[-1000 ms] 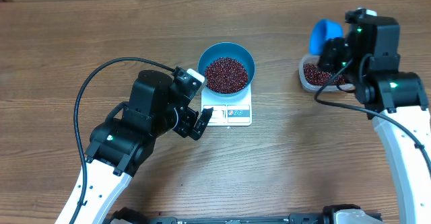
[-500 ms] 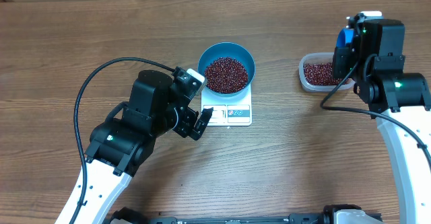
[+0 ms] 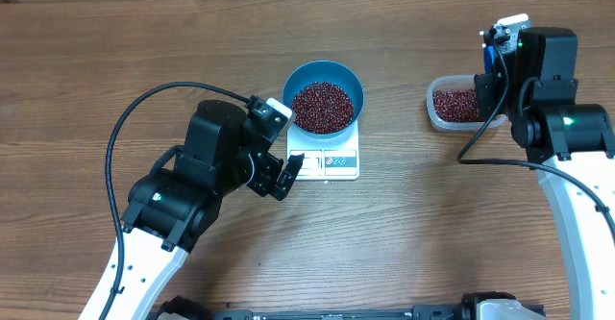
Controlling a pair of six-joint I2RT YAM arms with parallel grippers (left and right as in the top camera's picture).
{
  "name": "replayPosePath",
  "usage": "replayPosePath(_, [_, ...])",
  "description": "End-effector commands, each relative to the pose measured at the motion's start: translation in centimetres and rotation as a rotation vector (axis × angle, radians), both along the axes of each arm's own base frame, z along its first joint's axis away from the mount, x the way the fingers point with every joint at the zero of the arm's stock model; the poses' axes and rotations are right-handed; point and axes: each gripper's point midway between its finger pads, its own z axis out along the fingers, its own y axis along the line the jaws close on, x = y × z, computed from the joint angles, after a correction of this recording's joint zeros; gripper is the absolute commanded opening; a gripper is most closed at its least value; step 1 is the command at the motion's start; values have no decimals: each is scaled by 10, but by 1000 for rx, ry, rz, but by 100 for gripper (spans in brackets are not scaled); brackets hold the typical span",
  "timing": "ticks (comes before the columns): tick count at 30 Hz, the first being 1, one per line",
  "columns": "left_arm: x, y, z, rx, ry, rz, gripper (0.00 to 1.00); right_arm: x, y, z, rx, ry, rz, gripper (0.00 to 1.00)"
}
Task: Scoop item into bowl and weigh 150g on scale
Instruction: 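Lower the blue scoop into the bean tub with the right gripper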
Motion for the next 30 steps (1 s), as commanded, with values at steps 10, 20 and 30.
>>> replayPosePath(10, [0,-1,-3,5,4,-21,99,2,-9,15,165,-87,-215,4])
replayPosePath(20, [0,-1,-3,5,4,-20,100,21,-18,-47,514,-81,-670,4])
replayPosePath(30, [0,-1,-3,5,4,-21,100,37,-18,-86,692,-81,-922,4])
